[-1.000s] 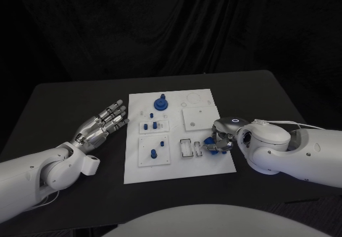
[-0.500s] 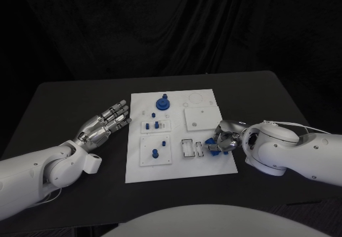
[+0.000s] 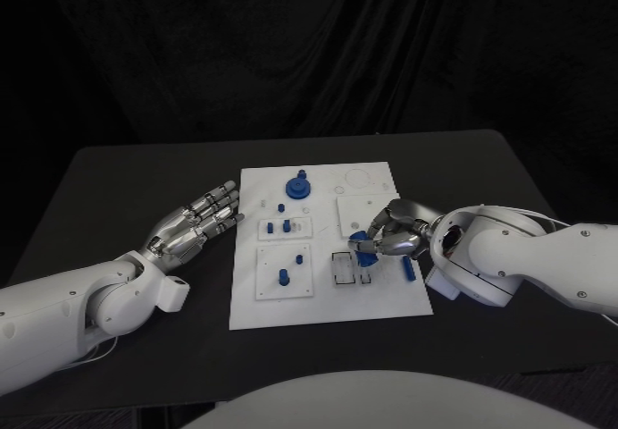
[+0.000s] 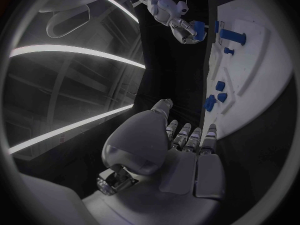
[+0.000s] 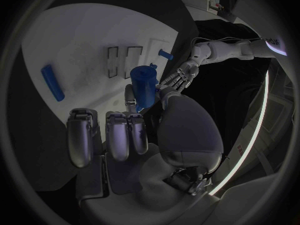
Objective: Assemble the parts on the task board
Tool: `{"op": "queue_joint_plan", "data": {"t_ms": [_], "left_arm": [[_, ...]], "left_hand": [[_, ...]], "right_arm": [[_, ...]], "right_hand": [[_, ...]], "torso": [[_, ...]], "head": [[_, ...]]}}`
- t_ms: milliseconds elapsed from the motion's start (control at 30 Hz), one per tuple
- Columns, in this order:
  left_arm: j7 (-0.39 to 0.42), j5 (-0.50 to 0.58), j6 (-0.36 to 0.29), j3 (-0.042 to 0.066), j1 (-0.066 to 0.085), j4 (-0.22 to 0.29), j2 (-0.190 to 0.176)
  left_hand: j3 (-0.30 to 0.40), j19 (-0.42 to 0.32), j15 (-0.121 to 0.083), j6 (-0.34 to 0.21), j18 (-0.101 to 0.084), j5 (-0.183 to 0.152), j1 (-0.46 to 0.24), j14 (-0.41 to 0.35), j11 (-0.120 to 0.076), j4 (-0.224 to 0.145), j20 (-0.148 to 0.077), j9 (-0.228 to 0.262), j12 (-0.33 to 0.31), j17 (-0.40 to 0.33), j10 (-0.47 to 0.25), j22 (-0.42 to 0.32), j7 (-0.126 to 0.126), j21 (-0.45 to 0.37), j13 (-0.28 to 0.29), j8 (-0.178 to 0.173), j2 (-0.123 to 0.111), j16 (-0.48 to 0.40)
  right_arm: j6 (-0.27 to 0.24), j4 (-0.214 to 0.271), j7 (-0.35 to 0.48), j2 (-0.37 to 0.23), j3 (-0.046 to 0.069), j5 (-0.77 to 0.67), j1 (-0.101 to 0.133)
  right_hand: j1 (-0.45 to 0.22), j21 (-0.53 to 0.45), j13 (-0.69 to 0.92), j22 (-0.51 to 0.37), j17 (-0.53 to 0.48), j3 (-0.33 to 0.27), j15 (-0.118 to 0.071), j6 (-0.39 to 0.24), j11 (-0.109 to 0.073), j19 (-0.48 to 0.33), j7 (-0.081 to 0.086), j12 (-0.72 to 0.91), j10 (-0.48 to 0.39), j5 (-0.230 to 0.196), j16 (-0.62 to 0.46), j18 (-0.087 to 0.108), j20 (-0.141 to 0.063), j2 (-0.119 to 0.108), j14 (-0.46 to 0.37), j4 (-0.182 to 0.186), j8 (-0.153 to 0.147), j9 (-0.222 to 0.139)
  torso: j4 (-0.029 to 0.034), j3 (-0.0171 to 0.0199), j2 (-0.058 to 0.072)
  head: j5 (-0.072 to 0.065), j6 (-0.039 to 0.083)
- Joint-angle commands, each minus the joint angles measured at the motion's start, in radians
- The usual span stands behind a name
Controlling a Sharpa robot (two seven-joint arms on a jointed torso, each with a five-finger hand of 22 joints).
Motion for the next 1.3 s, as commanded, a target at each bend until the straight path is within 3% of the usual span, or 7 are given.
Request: {"op": "queue_joint_plan", "data": {"t_ms": [33, 167, 333, 667, 933, 1067, 1300], "left_arm": [[0.108, 0.006, 0.011, 0.001, 0.0, 0.002, 0.003], [0.109, 0.006, 0.013, 0.001, 0.0, 0.001, 0.005], [0.108, 0.006, 0.016, 0.001, 0.0, -0.003, 0.009], [0.108, 0.006, 0.022, 0.001, -0.001, -0.009, 0.015], [0.104, 0.006, 0.025, 0.001, -0.001, -0.011, 0.017], [0.101, 0.006, 0.028, 0.001, -0.001, -0.012, 0.017], [0.099, 0.006, 0.03, 0.001, -0.001, -0.013, 0.019]], "left_hand": [[0.004, 0.001, 0.008, -0.001, 0.004, 0.004, -0.009, 0.002, 0.005, -0.003, 0.007, 0.0, 0.005, 0.0, 0.0, -0.001, 0.003, 0.003, 0.001, 0.005, 0.001, -0.002], [0.005, 0.001, 0.009, 0.001, 0.004, 0.004, -0.01, 0.002, 0.006, -0.004, 0.009, 0.0, 0.006, 0.001, 0.0, -0.001, 0.005, 0.003, 0.001, 0.005, 0.001, -0.002], [0.007, 0.001, 0.011, 0.001, 0.004, 0.004, -0.011, 0.002, 0.007, -0.006, 0.01, 0.0, 0.006, 0.001, 0.0, -0.001, 0.01, 0.003, 0.001, 0.005, 0.001, -0.002], [0.008, 0.002, 0.011, 0.0, 0.004, 0.004, -0.012, 0.002, 0.008, -0.007, 0.011, 0.0, 0.006, 0.001, 0.0, -0.001, 0.012, 0.004, 0.001, 0.005, 0.001, -0.002], [0.009, 0.002, 0.012, 0.0, 0.005, 0.004, -0.013, 0.002, 0.008, -0.007, 0.012, 0.0, 0.006, 0.001, 0.0, 0.0, 0.013, 0.004, 0.0, 0.005, 0.001, -0.001], [0.009, 0.002, 0.012, 0.0, 0.005, 0.004, -0.013, 0.002, 0.008, -0.007, 0.012, 0.0, 0.006, 0.001, 0.0, 0.0, 0.013, 0.004, 0.0, 0.005, 0.001, -0.001], [0.01, 0.003, 0.014, 0.001, 0.005, 0.003, -0.014, 0.003, 0.008, -0.008, 0.013, 0.0, 0.006, 0.001, -0.001, 0.001, 0.014, 0.004, 0.0, 0.005, 0.001, -0.001]], "right_arm": [[0.011, -0.012, 0.01, 0.019, 0.0, 0.079, 0.0], [0.046, -0.03, -0.016, 0.043, 0.0, 0.084, -0.013], [0.063, -0.045, -0.034, 0.056, 0.0, 0.087, -0.024], [0.09, -0.06, -0.056, 0.063, 0.0, 0.087, -0.03], [0.106, -0.073, -0.062, 0.07, 0.0, 0.088, -0.031], [0.118, -0.078, -0.062, 0.074, 0.0, 0.088, -0.032], [0.147, -0.089, -0.072, 0.082, 0.0, 0.088, -0.032]], "right_hand": [[0.053, -0.005, 0.263, 0.237, 0.232, 0.09, -0.003, 0.005, -0.001, 0.07, -0.006, 0.003, 0.104, -0.01, -0.005, 0.004, -0.002, 0.065, 0.1, -0.081, 0.007, 0.015], [0.027, -0.034, 0.263, 0.226, 0.228, 0.081, -0.001, -0.008, 0.002, 0.054, -0.003, 0.003, 0.104, -0.034, -0.007, 0.012, 0.0, 0.059, 0.099, -0.064, 0.008, 0.019], [0.003, -0.037, 0.263, 0.225, 0.227, 0.072, 0.0, -0.013, 0.004, 0.052, -0.001, 0.003, 0.104, -0.063, -0.007, 0.013, 0.002, 0.053, 0.099, -0.049, 0.01, 0.022], [-0.065, -0.046, 0.263, 0.223, 0.221, 0.033, 0.007, -0.025, 0.012, 0.049, 0.007, 0.003, 0.104, -0.184, -0.01, 0.015, 0.007, 0.046, 0.098, 0.003, 0.008, 0.021], [-0.101, -0.05, 0.263, 0.222, 0.22, -0.003, 0.011, -0.035, 0.016, 0.047, 0.012, 0.003, 0.104, -0.245, -0.01, 0.016, 0.011, 0.054, 0.097, 0.033, 0.004, 0.017], [-0.117, -0.052, 0.263, 0.221, 0.218, -0.019, 0.012, -0.04, 0.018, 0.046, 0.014, 0.003, 0.104, -0.262, -0.011, 0.016, 0.012, 0.059, 0.097, 0.037, 0.001, 0.014], [-0.137, -0.058, 0.263, 0.219, 0.214, -0.051, 0.014, -0.048, 0.02, 0.044, 0.016, 0.003, 0.104, -0.252, -0.012, 0.018, 0.014, 0.06, 0.096, 0.037, -0.005, 0.008]], "torso": [[0.0008, -0.0005, 0.001], [0.0029, -0.0017, 0.001], [0.0009, -0.0008, 0.001], [0.0012, -0.0011, 0.001], [0.0, -0.0013, 0.001], [0.0002, -0.0008, 0.0], [0.0001, -0.0011, 0.0]], "head": [[0.005, 0.0], [0.007, 0.0], [0.012, 0.0], [0.017, 0.0], [0.022, 0.0], [0.027, 0.0], [0.03, 0.0]]}}
